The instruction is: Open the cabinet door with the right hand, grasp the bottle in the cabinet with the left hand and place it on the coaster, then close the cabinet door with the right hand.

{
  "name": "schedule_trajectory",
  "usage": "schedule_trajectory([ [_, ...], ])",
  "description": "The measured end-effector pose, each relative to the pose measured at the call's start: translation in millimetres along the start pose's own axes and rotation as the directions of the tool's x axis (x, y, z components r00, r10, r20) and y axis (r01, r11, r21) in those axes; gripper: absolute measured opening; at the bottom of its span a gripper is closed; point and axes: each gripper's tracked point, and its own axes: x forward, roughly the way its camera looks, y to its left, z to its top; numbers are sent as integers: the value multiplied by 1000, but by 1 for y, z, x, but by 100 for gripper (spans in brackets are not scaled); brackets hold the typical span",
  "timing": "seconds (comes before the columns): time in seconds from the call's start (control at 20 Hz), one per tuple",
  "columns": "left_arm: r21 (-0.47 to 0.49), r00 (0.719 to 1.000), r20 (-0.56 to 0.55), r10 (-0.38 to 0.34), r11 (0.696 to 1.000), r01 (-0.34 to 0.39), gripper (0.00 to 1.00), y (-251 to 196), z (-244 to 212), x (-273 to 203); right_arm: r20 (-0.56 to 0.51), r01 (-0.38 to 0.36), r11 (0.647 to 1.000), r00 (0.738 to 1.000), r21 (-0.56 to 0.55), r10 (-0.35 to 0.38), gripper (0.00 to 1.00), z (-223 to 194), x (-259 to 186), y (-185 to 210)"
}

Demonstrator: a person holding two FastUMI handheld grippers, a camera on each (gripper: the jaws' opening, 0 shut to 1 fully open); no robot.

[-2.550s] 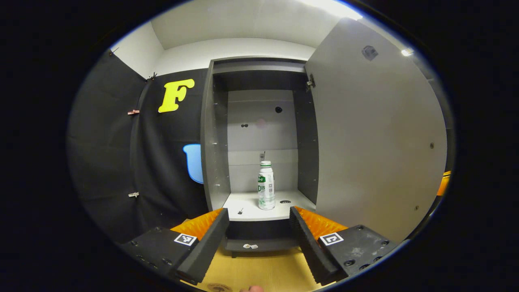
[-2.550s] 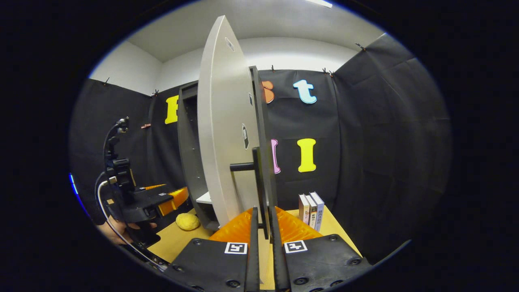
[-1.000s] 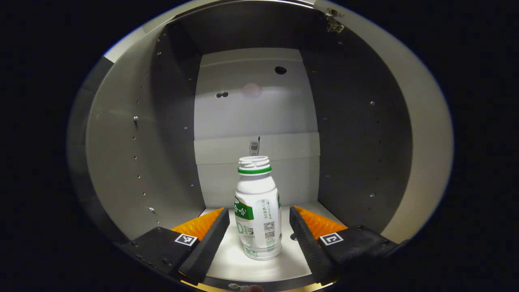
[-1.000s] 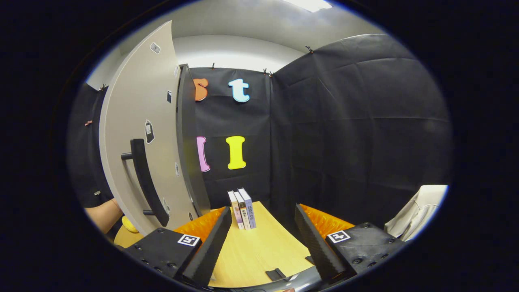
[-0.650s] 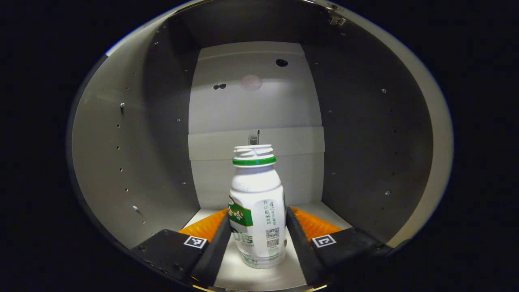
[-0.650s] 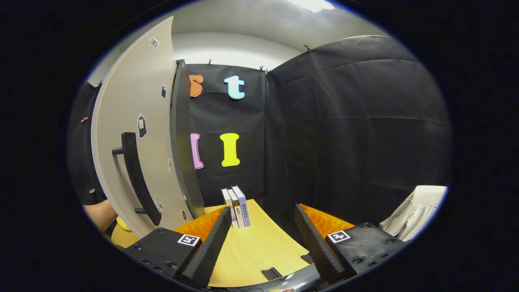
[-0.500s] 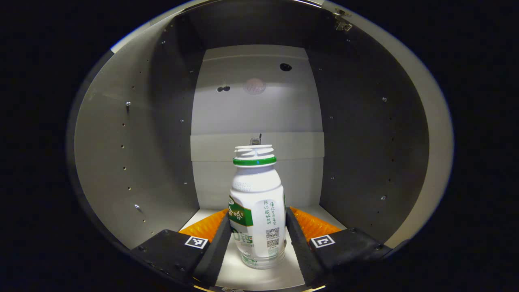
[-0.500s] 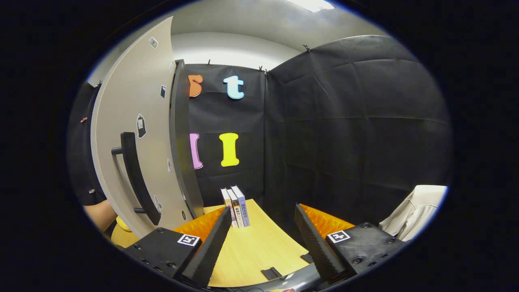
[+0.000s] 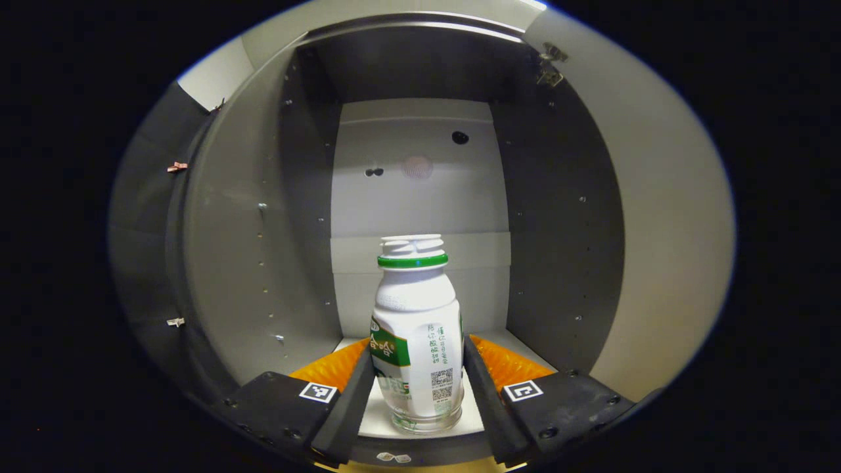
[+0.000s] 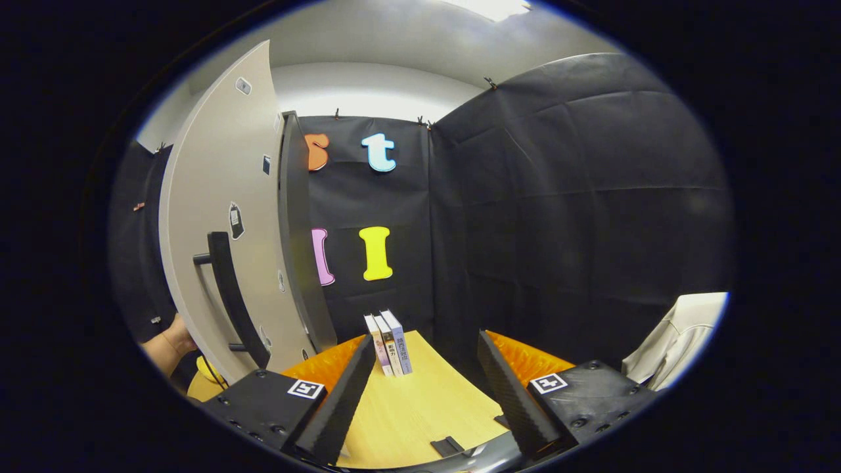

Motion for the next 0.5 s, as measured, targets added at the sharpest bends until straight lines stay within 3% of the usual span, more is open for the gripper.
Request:
schedule_trajectory([
  [0.5,39,999,30,32,999,-33,77,62,3,-120,23,-93,995,995,-26,94,98,6,3,28],
])
